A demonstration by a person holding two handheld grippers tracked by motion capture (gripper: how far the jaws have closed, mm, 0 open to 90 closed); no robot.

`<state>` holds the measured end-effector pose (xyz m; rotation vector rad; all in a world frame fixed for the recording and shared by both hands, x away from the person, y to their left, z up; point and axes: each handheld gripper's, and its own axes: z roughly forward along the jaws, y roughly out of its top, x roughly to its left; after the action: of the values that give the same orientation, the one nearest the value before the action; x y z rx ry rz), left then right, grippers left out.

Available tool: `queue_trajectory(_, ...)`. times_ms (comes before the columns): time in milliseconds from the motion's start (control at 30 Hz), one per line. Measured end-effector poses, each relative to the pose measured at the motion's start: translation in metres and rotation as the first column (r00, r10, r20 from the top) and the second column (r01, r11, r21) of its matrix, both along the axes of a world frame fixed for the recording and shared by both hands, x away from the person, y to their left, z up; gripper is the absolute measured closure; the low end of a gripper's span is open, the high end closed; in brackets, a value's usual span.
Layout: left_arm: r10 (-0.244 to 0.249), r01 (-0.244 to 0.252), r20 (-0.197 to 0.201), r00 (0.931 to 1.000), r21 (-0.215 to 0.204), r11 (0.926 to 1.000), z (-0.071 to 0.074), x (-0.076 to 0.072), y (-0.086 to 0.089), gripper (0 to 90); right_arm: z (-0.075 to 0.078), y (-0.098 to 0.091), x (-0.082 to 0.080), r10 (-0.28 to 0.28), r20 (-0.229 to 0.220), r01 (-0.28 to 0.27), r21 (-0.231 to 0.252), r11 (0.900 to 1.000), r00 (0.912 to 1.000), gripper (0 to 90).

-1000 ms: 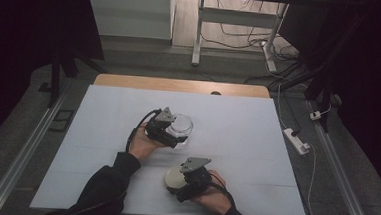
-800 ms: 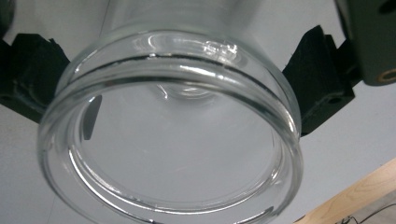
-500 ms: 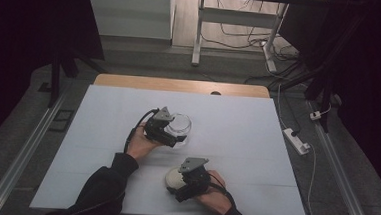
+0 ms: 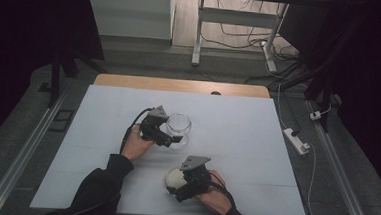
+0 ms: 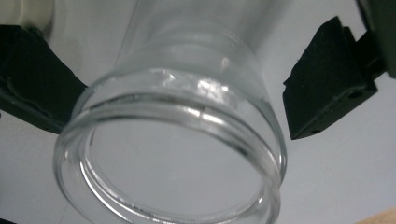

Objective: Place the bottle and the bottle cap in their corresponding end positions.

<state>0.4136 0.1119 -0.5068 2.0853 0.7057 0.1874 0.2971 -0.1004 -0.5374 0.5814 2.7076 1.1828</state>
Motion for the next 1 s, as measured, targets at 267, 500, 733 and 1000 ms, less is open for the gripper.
queue_trajectory(267, -0.011, 0.011, -0.013, 0.9999, -0.001, 0.9999, 0.003, -0.010, 0.007, 0.0, 0.006, -0.002, 0.000, -0.011, -0.007, 0.011, 0.021, 0.9997, 0.9999, 1.2)
queue_trajectory(500, -0.020, 0.020, -0.005, 0.9998, 0.028, 0.9994, 0.007, -0.020, 0.009, 0.0, 0.010, -0.003, -0.001, -0.020, -0.007, 0.021, 0.033, 0.9993, 0.9998, 0.8)
queue_trajectory(733, -0.024, 0.024, -0.003, 0.9997, 0.024, 0.9994, 0.011, -0.029, 0.013, 0.0, 0.012, -0.006, -0.001, -0.031, -0.003, 0.031, 0.040, 0.9987, 0.9995, 0.4)
queue_trajectory(1000, -0.009, 0.010, -0.024, 0.9997, 0.024, 0.9997, 0.011, -0.040, 0.021, 0.0, 0.016, -0.008, -0.006, -0.026, 0.007, 0.025, 0.052, 0.9983, 0.9996, 0.4)
